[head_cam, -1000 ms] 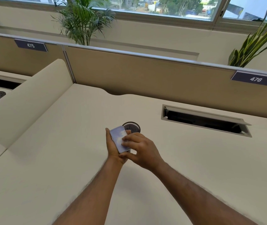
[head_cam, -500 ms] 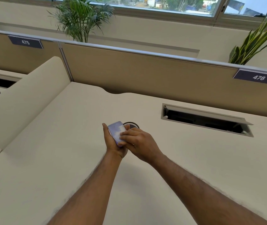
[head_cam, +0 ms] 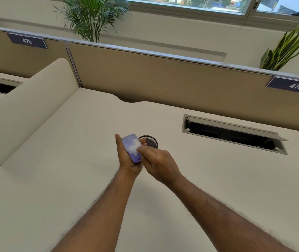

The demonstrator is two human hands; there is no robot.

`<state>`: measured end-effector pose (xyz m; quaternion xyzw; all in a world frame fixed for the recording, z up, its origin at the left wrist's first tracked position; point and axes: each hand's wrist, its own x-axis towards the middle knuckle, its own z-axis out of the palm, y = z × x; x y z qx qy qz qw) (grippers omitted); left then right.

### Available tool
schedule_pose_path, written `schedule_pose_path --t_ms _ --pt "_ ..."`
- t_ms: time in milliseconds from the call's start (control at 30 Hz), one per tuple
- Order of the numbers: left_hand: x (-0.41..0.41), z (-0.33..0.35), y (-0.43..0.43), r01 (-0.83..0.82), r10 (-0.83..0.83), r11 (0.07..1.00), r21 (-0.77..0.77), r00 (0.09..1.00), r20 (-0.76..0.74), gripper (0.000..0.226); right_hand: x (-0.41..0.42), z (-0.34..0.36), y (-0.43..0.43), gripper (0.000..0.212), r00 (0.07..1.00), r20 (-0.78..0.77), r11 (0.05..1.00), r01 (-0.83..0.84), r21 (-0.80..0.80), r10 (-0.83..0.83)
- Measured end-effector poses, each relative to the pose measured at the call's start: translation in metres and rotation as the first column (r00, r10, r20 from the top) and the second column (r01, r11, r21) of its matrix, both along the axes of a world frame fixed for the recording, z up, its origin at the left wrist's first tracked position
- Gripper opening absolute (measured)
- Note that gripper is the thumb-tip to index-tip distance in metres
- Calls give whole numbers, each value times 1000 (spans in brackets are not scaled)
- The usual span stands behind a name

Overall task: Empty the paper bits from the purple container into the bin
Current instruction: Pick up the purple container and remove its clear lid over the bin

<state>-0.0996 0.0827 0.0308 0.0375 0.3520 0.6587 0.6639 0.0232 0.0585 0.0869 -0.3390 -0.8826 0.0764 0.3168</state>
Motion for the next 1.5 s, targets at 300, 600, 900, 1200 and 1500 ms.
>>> schedule_pose_path --t_ms 300,600,900,1200,1500 --pt "1 5 6 -12 13 999 41 1000 -22 72 -1 20 13 11 995 88 996 28 89 -36" --pt "7 0 6 -18 23 997 79 997 -67 68 3 36 29 32 1000 11 1000 -5 8 5" --pt "8 1 6 -32 33 999 42 999 -15 71 2 35 48 14 956 -239 978 136 -161 -172" --pt "-1 4 4 -43 42 998 -40 998 -47 61 10 11 62 9 633 -530 680 -8 -733 -564" --pt "-12 1 3 -113 113 993 -16 994 -1 55 23 -6 63 9 339 -446 406 -186 -895 -828"
